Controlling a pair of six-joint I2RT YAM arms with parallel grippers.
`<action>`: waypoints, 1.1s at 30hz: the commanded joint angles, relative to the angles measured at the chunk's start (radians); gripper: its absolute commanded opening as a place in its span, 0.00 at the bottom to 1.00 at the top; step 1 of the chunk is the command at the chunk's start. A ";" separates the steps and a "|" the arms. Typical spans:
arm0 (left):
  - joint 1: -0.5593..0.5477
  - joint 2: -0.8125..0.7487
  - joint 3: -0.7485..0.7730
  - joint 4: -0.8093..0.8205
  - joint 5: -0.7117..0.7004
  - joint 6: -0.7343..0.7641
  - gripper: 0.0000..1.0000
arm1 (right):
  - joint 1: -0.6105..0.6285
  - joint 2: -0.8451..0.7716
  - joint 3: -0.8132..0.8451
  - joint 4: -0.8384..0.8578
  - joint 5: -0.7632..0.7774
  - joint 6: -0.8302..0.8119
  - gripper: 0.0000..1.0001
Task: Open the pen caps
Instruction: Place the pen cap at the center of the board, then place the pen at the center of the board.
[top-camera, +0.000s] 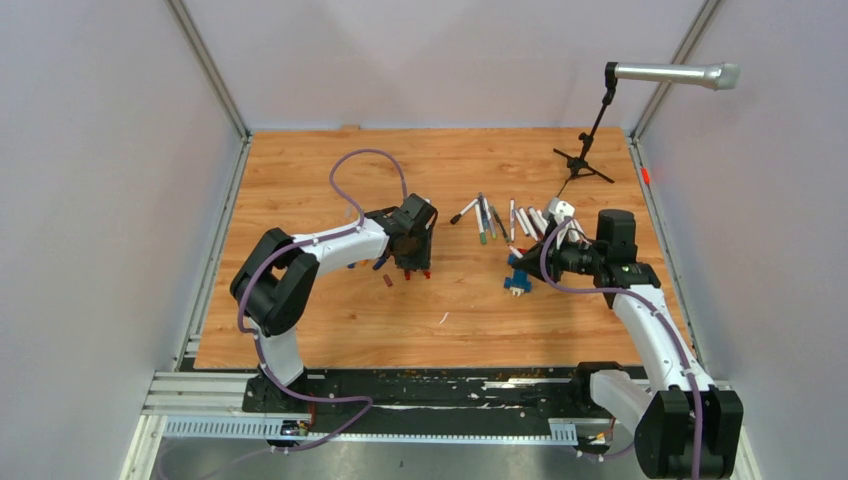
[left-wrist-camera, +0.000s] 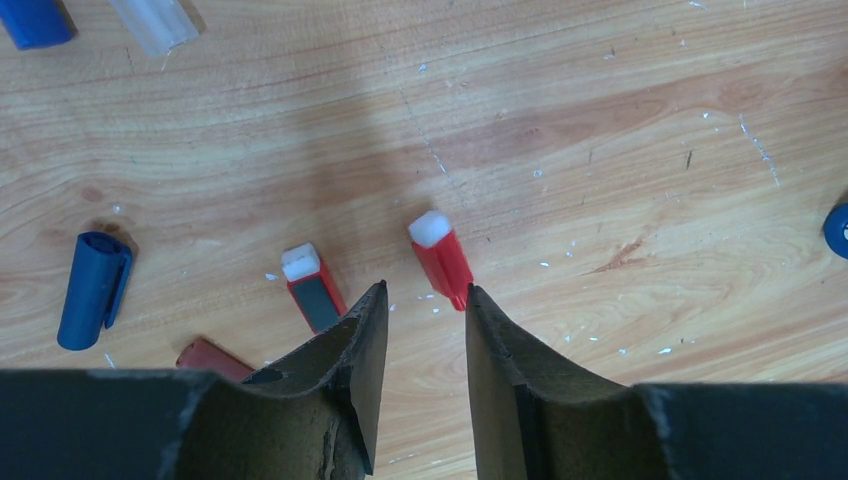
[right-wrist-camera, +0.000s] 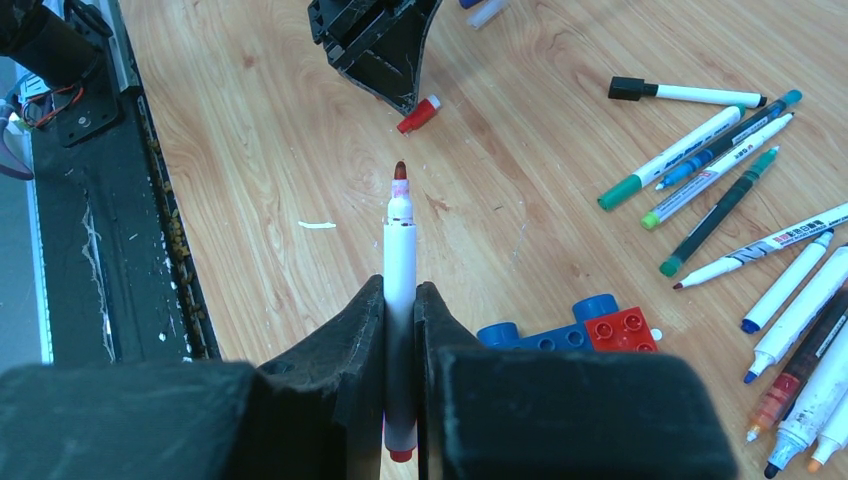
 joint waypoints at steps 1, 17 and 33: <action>-0.002 -0.034 0.034 -0.006 -0.012 0.020 0.41 | -0.005 0.003 0.018 0.009 -0.015 -0.020 0.00; -0.002 -0.427 -0.166 0.172 -0.075 0.072 0.63 | -0.224 0.014 0.022 0.075 0.179 0.048 0.00; 0.081 -0.880 -0.601 0.415 0.021 0.081 1.00 | -0.376 0.454 0.321 0.010 0.494 -0.078 0.03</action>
